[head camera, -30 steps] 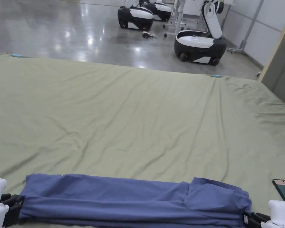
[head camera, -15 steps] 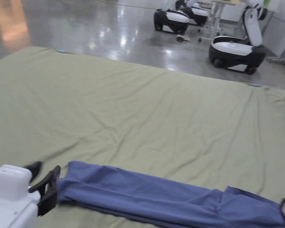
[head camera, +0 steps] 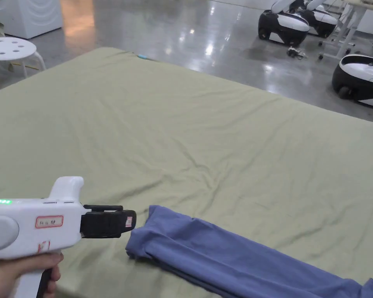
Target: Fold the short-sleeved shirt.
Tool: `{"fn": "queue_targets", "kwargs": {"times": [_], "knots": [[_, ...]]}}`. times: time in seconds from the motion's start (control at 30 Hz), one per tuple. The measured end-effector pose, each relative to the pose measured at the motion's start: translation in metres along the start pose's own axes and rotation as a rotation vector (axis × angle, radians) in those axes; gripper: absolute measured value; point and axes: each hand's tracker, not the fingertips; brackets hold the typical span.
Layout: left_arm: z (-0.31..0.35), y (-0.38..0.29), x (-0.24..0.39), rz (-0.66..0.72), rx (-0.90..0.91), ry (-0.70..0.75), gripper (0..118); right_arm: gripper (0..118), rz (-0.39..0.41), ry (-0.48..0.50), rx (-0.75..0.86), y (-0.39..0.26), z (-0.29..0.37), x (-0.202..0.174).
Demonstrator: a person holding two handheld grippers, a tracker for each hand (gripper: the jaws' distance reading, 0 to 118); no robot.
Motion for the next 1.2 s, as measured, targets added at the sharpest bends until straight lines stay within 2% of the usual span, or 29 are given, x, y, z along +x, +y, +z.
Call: {"fn": "queue_targets", "kwargs": {"times": [0.13,0.2,0.3,0.37,0.4,0.47,0.6,0.63,0.67,0.7,0.73,0.77,0.8,1.07,1.13,1.2], "knots": [[-0.029,0.017,-0.042,0.238,-0.196,-0.339,107,0,0.002,-0.016,-0.036,-0.001,-0.010,-0.010],[-0.050,0.011,-0.054,0.308,-0.236,-0.408,107,0,-0.005,-0.021,-0.045,-0.001,-0.014,-0.015],[-0.094,-0.003,-0.074,0.419,-0.344,-0.416,107,0,-0.012,-0.020,-0.053,0.003,-0.019,-0.022],[-0.098,-0.006,-0.078,0.507,-0.230,-0.591,107,0,-0.013,-0.014,-0.060,0.005,-0.023,-0.026],[-0.105,-0.005,-0.079,0.544,-0.249,-0.609,107,0,-0.008,-0.014,-0.061,0.006,-0.024,-0.028],[-0.121,-0.007,-0.075,0.583,-0.224,-0.648,107,0,0.000,-0.010,-0.059,0.010,-0.027,-0.032],[-0.134,-0.007,-0.052,0.527,-0.255,-0.684,103,0,-0.014,0.005,-0.063,0.012,-0.035,-0.036],[-0.144,-0.003,-0.069,0.534,-0.267,-0.671,85,0,-0.019,0.009,-0.065,0.012,-0.037,-0.037],[-0.147,-0.002,-0.066,0.519,-0.294,-0.622,46,0,-0.022,0.012,-0.066,0.012,-0.038,-0.038],[-0.150,-0.001,-0.061,0.452,-0.341,-0.485,4,0,-0.026,0.015,-0.066,0.012,-0.039,-0.040],[-0.157,-0.005,-0.056,0.398,-0.381,-0.305,3,0,-0.030,0.019,-0.066,0.012,-0.038,-0.041],[-0.151,-0.009,-0.060,0.447,-0.346,-0.400,3,0,-0.030,0.023,-0.066,0.011,-0.038,-0.041],[-0.144,-0.003,-0.055,0.436,-0.333,-0.411,3,0,-0.030,0.026,-0.064,0.011,-0.037,-0.042],[-0.087,0.006,-0.004,0.154,-0.223,0.067,3,0,-0.061,0.022,-0.031,0.009,-0.022,-0.028],[-0.074,0.009,-0.004,0.144,-0.205,0.168,3,0,-0.076,0.028,-0.020,0.008,-0.017,-0.023],[-0.063,0.010,0.003,0.129,-0.218,0.208,3,0,-0.081,0.034,-0.010,0.006,-0.013,-0.019]]}}
